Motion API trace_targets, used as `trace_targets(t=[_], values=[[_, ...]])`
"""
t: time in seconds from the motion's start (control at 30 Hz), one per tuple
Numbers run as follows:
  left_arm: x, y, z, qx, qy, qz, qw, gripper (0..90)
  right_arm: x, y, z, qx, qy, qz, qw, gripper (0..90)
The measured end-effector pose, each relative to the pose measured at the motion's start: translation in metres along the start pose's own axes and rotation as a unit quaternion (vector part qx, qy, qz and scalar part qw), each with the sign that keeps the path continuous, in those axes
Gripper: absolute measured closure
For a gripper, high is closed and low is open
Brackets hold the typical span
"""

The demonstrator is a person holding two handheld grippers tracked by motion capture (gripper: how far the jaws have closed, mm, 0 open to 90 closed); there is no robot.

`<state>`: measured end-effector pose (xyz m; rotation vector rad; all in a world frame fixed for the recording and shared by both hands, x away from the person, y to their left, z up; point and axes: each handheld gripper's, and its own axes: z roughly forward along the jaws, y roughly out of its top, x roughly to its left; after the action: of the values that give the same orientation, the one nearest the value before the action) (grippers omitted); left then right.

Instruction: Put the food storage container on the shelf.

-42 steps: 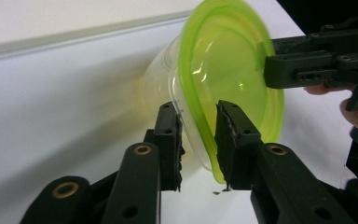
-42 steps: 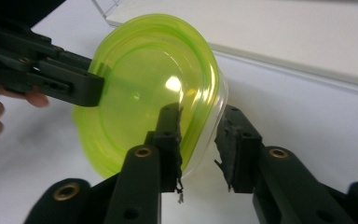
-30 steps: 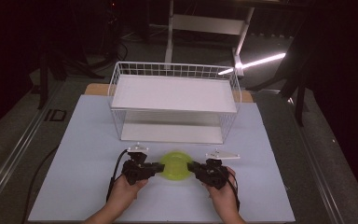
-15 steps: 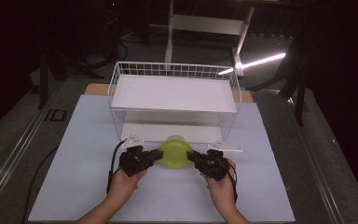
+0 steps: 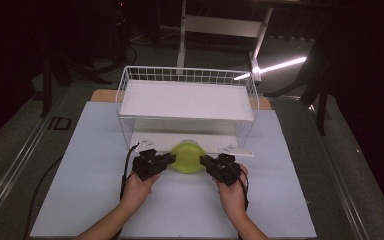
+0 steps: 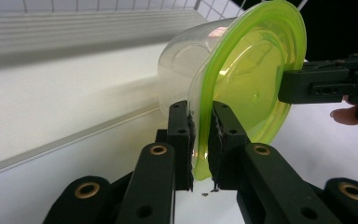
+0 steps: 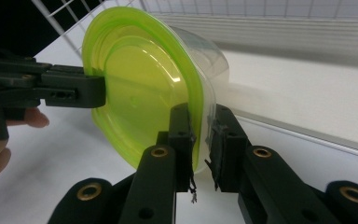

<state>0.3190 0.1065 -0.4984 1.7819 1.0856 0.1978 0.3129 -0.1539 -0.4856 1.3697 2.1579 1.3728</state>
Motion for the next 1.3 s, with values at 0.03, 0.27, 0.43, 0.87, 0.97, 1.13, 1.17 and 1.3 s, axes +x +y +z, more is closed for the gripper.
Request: trace_targets(t=[0.03, 0.27, 0.43, 0.87, 0.97, 1.13, 1.17, 1.3], values=[[0.001, 0.0, 0.001, 0.002, -0.001, -0.001, 1.0, 80.9, 0.0, 0.0, 0.001, 0.0, -0.002, 0.0, 1.0, 79.9], [0.008, 0.004, 0.008, 0.008, 0.002, -0.002, 1.0, 80.8, -0.005, 0.0, 0.011, -0.002, -0.006, -0.001, 1.0, 79.7], [0.011, 0.005, 0.013, 0.017, 0.003, -0.004, 0.9998, 80.8, -0.007, 0.0, 0.015, -0.004, -0.013, -0.002, 0.9999, 79.6], [0.021, 0.005, 0.023, 0.006, 0.0, -0.014, 0.9999, 80.6, -0.012, 0.001, 0.029, -0.008, -0.031, -0.005, 0.9995, 78.4], [0.019, 0.008, 0.024, -0.001, -0.001, -0.01, 1.0, 80.3, -0.015, 0.004, 0.03, -0.008, -0.037, -0.004, 0.9993, 76.9], [0.021, 0.013, 0.027, -0.006, 0.003, -0.005, 1.0, 78.8, -0.017, 0.008, 0.032, -0.015, -0.04, -0.001, 0.9991, 75.7], [0.022, 0.014, 0.027, -0.006, 0.003, -0.003, 1.0, 78.3, -0.017, 0.009, 0.032, -0.016, -0.041, -0.002, 0.9991, 75.4], [0.025, 0.017, 0.029, -0.013, 0.002, -0.01, 0.9999, 76.4, -0.02, 0.016, 0.034, -0.022, -0.044, -0.002, 0.9988, 74.8]])
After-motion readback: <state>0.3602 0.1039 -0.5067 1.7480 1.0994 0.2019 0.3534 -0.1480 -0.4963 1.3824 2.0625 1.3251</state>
